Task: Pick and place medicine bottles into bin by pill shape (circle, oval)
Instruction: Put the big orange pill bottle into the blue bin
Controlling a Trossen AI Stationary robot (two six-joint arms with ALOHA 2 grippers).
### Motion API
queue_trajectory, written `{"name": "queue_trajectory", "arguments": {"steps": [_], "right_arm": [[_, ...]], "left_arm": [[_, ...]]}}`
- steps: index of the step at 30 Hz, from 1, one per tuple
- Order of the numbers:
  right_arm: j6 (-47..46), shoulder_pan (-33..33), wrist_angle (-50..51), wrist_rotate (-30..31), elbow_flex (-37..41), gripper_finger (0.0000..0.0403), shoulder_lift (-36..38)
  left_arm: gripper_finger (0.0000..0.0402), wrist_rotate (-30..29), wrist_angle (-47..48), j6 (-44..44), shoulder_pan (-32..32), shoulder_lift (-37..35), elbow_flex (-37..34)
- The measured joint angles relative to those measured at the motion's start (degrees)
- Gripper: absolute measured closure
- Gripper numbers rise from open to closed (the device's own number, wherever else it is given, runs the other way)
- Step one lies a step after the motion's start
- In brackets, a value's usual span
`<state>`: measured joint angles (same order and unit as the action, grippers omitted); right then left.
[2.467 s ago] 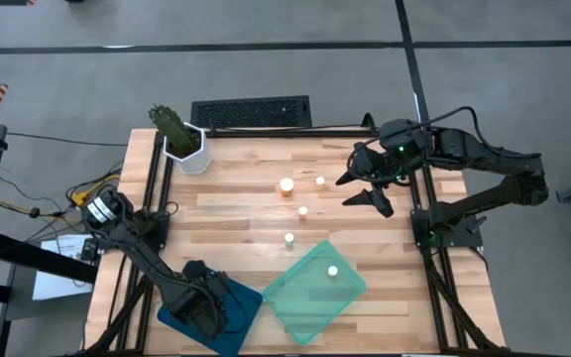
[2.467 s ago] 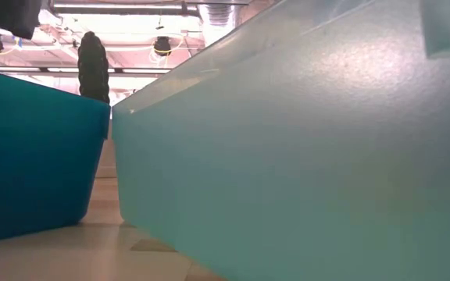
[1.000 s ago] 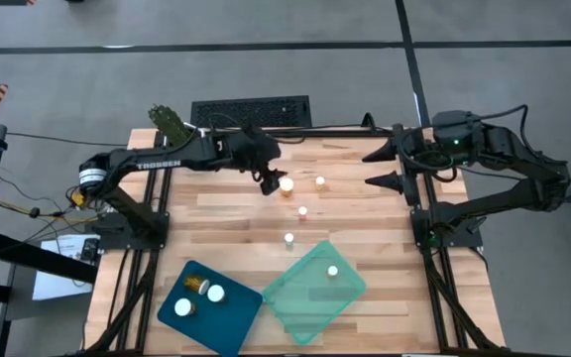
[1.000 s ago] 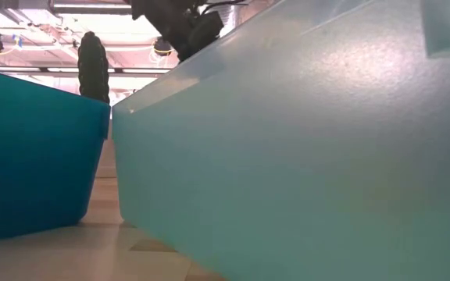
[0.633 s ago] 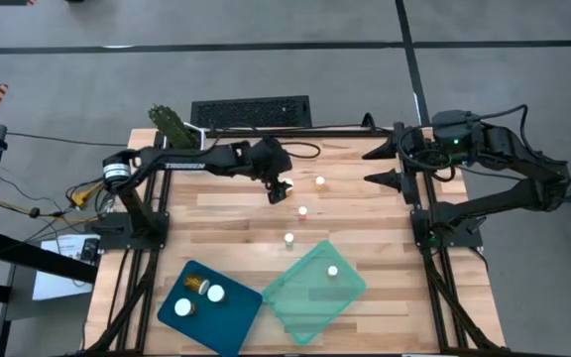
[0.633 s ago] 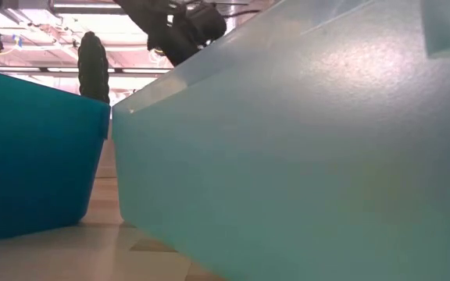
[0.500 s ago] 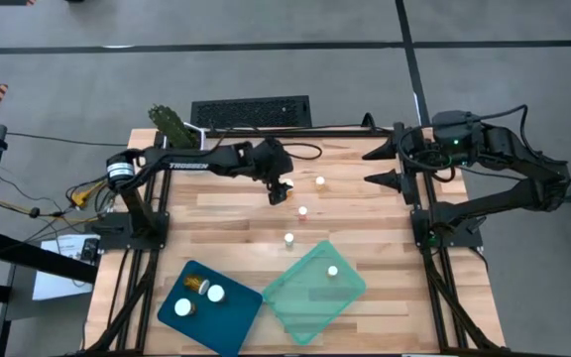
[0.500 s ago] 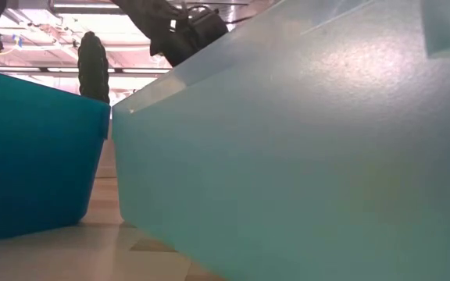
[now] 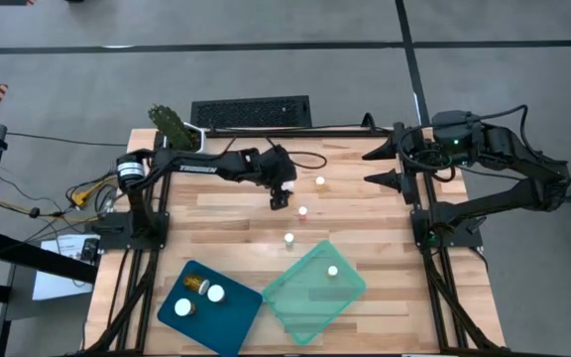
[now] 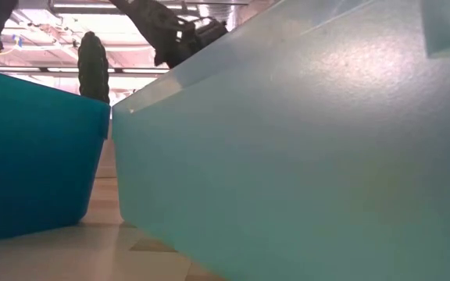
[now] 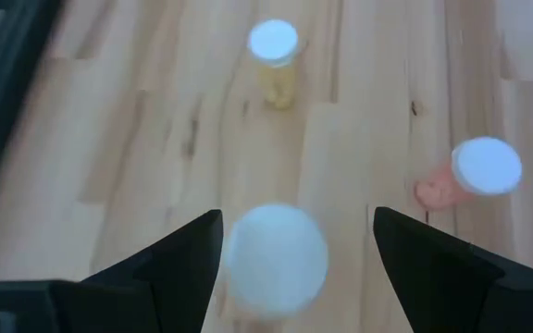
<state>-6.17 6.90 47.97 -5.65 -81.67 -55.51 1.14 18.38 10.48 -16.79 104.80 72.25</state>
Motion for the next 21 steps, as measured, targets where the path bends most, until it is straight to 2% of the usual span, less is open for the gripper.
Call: {"name": "queue_trajectory", "arguments": {"steps": [7,13,21], "right_arm": [[-0.5,0.0,0.2,0.0,0.0,0.0121,0.0],[-0.5,0.0,1.0,0.0,0.0,0.0121,0.0],[-0.1,0.0,1.4,0.0,0.0,0.0121,0.0]], "left_arm": [[0.0126,-3.0,-0.4,-0.6,0.4,3.2,0.1],[0.0129,-1.5,0.3,-0.5,0.5,3.1,0.0],[0.0171,-1.3,1.2,-0.6,0.8,3.1,0.0]]}}
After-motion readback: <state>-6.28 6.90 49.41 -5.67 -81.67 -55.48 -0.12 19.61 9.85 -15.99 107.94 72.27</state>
